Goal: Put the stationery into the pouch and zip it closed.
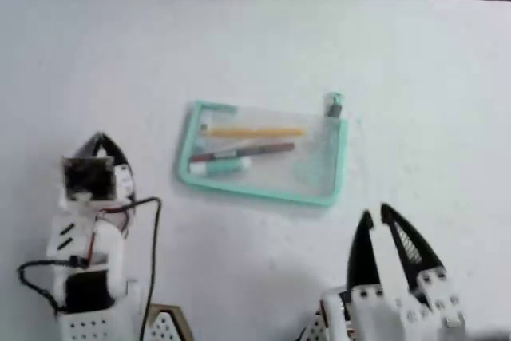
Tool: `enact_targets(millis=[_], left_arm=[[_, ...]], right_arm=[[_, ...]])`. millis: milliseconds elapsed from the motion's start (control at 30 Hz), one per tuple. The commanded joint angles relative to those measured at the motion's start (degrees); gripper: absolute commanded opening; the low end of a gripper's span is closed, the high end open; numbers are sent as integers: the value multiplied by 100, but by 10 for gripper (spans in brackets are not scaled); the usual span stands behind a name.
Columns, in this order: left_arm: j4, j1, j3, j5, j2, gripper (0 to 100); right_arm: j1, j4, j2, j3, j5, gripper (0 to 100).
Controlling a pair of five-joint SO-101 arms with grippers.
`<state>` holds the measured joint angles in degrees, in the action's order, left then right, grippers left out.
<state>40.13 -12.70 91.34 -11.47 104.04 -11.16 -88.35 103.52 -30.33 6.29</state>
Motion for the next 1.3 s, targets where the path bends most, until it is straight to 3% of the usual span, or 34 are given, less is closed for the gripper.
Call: enact_targets(millis=[0, 367, 533, 700, 1000, 1267], left_arm=[[-325, -31, 545, -343, 22, 31], [2585, 312, 519, -316, 48, 28], [3481, 356, 211, 132, 48, 28], [3455, 321, 316, 246, 48, 28], [3341, 330, 571, 237, 48, 28], [3341, 330, 571, 237, 48, 28]], right_arm=[[40, 664, -22, -1020, 26, 77], [48, 3486, -13, -5767, 747, 116], [48, 3037, -22, -6295, 703, 118], [-92, 1446, -22, -6356, 730, 117], [523, 1569, -40, -6655, 703, 116], [523, 1569, -40, -6655, 703, 116]])
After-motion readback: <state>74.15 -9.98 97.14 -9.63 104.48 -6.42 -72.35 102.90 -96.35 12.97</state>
